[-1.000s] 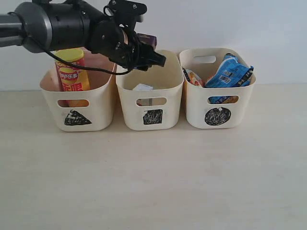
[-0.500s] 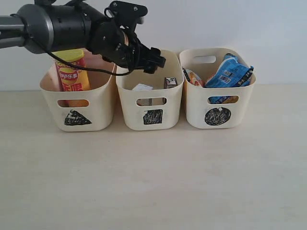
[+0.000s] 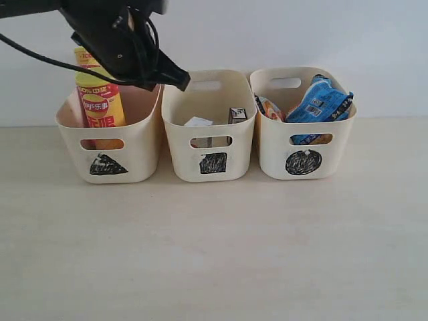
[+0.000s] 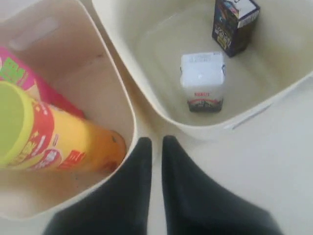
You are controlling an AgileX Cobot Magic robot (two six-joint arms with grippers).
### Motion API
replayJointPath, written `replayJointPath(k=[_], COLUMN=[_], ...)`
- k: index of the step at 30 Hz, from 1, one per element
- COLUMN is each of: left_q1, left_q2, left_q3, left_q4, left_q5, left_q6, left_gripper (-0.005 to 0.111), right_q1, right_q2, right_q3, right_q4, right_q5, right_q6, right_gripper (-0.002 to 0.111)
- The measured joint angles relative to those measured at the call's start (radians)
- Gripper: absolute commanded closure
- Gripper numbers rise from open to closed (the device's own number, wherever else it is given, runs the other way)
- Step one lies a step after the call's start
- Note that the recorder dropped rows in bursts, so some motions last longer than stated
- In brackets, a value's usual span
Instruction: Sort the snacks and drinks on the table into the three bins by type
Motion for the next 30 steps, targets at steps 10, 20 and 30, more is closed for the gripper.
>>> replayJointPath(k=[10,20,30], left_q1=[0.0,0.0,0.0], left_q2=[-0.252,-0.557,-0.747], left_q3=[0.321,0.645,0.778], left_q4=[-0.068,-0.162,-0.224], left_q5=[-0.083,-0.246,-0.143], left_q6=[0.008,0.008,-0.023], left_gripper=[0.103,0.103,0.103], right_q1=[0.0,0.0,0.0], right_q2=[0.0,0.0,0.0], right_q3=[0.0,0.0,0.0], right_q4=[0.0,0.0,0.0], right_q5=[0.0,0.0,0.0], right_q6=[0.0,0.0,0.0], right_gripper=[0.108,0.108,0.108])
